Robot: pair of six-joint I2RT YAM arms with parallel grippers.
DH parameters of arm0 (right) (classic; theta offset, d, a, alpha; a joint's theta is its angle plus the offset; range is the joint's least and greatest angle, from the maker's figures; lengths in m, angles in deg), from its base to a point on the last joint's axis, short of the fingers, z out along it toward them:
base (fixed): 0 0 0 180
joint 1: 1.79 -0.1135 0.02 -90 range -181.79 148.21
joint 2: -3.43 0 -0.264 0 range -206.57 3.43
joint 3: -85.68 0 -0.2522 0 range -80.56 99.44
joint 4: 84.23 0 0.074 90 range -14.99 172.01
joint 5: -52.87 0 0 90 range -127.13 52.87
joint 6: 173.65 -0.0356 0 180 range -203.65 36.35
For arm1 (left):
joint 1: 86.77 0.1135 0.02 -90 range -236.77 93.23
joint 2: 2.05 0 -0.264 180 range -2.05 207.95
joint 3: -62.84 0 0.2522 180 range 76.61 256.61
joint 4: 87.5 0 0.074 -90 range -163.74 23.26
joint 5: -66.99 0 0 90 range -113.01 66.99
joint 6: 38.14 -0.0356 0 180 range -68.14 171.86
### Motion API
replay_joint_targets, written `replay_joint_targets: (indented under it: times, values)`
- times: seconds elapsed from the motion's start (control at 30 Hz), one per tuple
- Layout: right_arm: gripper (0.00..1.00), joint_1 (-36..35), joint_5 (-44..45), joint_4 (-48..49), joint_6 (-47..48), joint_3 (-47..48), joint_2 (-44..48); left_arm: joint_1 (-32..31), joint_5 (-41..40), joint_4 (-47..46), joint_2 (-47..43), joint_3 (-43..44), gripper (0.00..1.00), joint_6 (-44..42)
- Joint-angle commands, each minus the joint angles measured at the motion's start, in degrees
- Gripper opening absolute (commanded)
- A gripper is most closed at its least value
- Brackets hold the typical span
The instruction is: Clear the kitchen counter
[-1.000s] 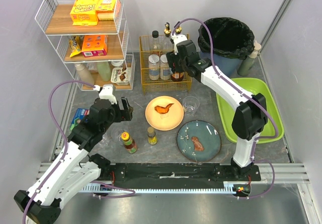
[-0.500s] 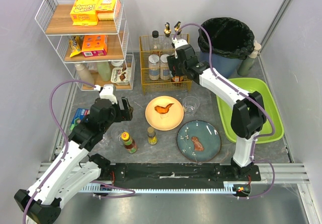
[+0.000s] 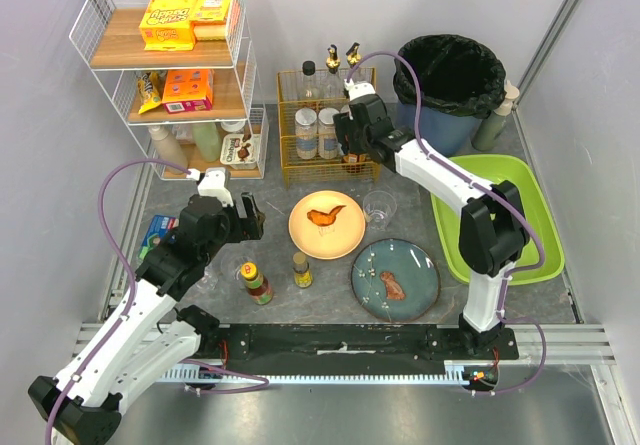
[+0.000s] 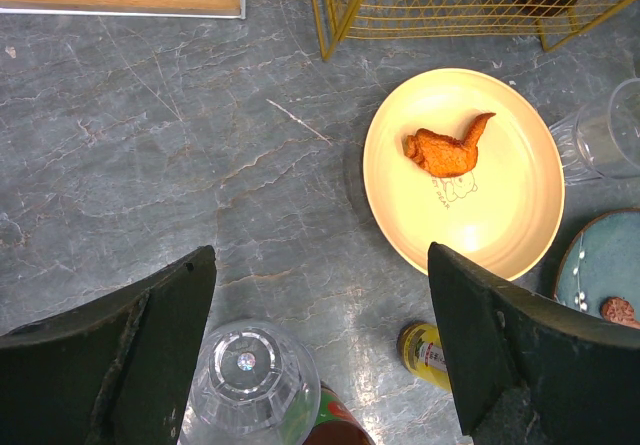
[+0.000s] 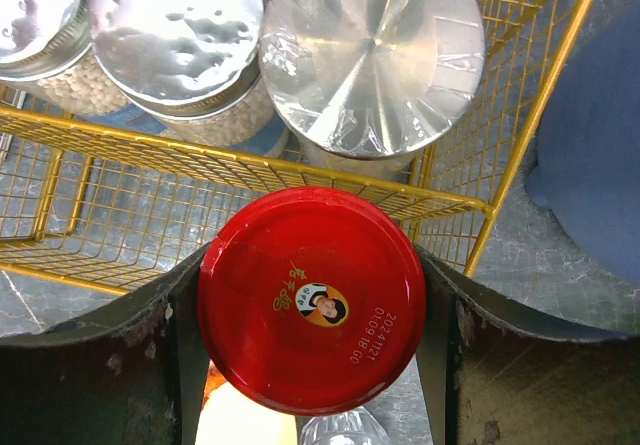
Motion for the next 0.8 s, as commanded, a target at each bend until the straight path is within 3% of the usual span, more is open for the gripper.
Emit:
replay_joint_targets:
  times: [0.0, 0.53, 0.77]
  values:
    - [0.13, 1.6, 7.37, 4.66, 2.65, -2.01, 5.75, 0.16, -1.1, -0.61, -0.35, 1.97, 0.92, -0.99]
    - [0.14, 2.04, 14.38, 4.41, -1.56, -4.57, 4.54, 0.08, -1.19, -0.44, -0.53, 2.06, 0.92, -0.99]
    - [0.36, 2.39, 16.06, 3.62, -4.03, -5.63, 2.51, 0.08, -1.45, -0.35, -0.52, 2.06, 0.92, -1.08]
